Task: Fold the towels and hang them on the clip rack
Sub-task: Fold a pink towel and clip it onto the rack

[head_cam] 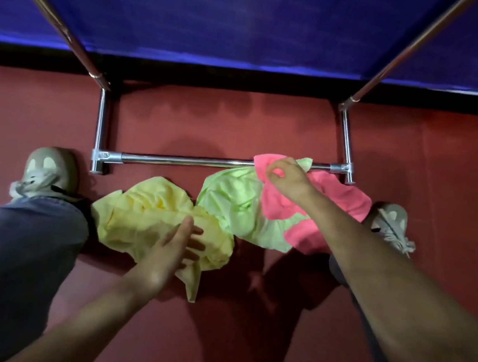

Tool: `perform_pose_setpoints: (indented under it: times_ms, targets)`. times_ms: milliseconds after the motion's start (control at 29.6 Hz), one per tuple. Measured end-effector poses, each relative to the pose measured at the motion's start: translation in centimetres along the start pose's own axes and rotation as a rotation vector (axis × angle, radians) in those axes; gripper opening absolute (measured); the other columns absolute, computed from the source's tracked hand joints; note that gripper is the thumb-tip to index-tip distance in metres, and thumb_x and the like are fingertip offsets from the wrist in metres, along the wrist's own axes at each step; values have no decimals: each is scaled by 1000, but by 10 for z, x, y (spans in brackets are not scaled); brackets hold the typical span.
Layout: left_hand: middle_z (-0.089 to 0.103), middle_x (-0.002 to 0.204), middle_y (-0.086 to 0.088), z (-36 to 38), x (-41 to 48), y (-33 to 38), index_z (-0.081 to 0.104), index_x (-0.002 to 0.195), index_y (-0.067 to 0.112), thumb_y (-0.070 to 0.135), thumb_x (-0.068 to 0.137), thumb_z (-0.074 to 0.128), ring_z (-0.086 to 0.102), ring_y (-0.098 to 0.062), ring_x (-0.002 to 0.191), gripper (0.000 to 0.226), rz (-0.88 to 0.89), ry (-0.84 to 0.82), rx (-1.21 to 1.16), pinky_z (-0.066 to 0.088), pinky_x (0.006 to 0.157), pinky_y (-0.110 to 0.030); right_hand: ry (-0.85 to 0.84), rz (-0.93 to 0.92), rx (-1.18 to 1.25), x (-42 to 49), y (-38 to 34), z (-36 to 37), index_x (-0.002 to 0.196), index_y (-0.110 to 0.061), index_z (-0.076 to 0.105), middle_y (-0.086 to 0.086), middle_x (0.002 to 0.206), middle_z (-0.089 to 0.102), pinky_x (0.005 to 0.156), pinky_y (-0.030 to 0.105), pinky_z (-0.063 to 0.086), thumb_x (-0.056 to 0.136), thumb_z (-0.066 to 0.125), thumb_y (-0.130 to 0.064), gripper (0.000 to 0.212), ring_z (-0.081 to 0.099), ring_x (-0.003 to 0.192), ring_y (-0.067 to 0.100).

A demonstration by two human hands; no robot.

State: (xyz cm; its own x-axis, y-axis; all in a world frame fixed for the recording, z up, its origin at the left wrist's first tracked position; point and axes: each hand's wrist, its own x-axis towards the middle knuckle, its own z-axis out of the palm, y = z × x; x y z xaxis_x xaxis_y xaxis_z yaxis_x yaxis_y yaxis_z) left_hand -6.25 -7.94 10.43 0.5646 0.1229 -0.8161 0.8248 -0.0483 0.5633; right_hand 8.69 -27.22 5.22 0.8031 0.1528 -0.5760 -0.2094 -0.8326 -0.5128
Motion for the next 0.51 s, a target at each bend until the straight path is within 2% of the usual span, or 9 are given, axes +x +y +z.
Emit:
perform_pose_setpoints:
  times_ms: [68,203,304,372,439,507]
  targets:
    - [62,80,-1,10,24,5,57,86,20,43,94,24,57,-16,73,41,24,1,40,42,68,-29,-51,12,-44,26,8,17,95,-5,68,18,114,57,100,28,31,85,50,-8,21,45,117,28]
    - [61,83,1,27,57,19,55,95,20,48,94,20,56,-15,77,45,72,-69,81,41,70,-28,-23,-3,-78,58,30,40,86,-7,68,21,105,61,97,38,40,82,54,-8,15,52,106,33]
    - [61,83,2,34,76,31,55,100,17,48,94,17,56,-15,78,50,75,-80,84,40,70,-28,21,13,-101,75,43,45,98,-4,63,21,112,60,95,39,42,81,55,-10,19,53,101,29]
    - [61,82,1,37,85,34,54,104,15,48,95,16,56,-16,79,52,91,-89,91,40,72,-28,58,6,-150,79,42,41,115,-6,55,16,128,53,104,35,34,85,52,-13,31,46,119,28]
    - [61,82,1,38,93,32,55,105,14,47,95,16,56,-17,80,52,91,-96,83,41,74,-29,73,-13,-229,87,42,41,135,-10,40,9,146,35,111,28,19,90,46,-15,46,27,137,24]
    - [61,82,0,36,98,25,55,105,14,47,95,15,56,-17,81,53,76,-108,81,41,74,-29,64,-17,-325,94,45,44,143,-14,22,7,154,20,113,26,10,93,40,-16,54,12,143,20]
